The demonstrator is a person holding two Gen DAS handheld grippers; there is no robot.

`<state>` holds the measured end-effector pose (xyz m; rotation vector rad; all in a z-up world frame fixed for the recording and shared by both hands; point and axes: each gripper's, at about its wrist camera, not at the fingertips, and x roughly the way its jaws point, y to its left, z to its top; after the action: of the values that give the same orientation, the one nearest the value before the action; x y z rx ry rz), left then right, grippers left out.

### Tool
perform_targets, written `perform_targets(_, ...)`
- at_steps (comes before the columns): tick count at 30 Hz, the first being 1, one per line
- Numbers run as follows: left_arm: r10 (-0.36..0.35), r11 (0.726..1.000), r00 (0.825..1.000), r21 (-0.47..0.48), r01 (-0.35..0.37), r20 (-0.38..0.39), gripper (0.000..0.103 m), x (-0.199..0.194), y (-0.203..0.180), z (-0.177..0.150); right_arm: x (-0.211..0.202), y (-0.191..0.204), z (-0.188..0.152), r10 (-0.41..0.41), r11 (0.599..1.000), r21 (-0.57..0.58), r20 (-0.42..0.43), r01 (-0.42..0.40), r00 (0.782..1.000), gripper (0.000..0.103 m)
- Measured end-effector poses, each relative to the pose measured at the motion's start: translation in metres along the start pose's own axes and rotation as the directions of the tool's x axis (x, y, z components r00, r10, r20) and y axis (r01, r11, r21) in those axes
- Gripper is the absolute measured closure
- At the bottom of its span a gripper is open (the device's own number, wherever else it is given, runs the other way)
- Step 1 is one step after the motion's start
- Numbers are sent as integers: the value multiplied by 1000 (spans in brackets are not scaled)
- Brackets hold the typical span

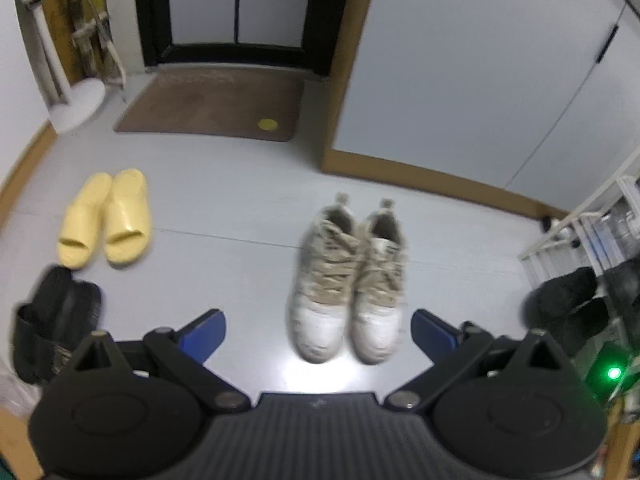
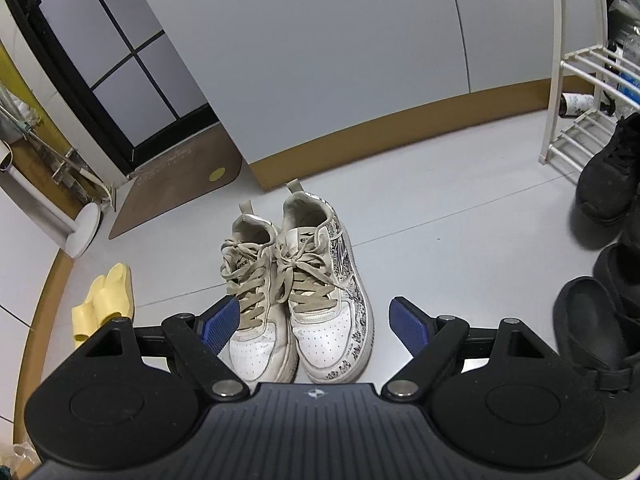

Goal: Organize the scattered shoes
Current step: 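Move the right gripper over the white ERKE sneakers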

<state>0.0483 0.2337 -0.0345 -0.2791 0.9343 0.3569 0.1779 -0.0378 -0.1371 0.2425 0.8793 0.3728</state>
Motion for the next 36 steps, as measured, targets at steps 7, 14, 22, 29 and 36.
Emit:
perform_targets(7,-10,1000,1000,-24,10,-4,3,3,4,3,33,8,-9,79,997,-16,-2,-79,997,18)
perform_targets(14,-75,994,997,-85,73,-17,3,1,3,3,56,22,-26,89,995,-45,-40,-91,995,19)
perform_targets(22,-97,986,995,-138,98,12,3,-5,12,5,74,27,-29,98,995,-35,-19,-98,995,47)
perform_targets(29,-96,984,995,-153,96,5,3,-3,15,7,92,33,-33,112,993,-36,-18,-112,994,58)
perform_targets(36,-89,983,996,-163,89,5,3,-3,21,6,113,48,-26,52,997,-57,75,-48,996,52)
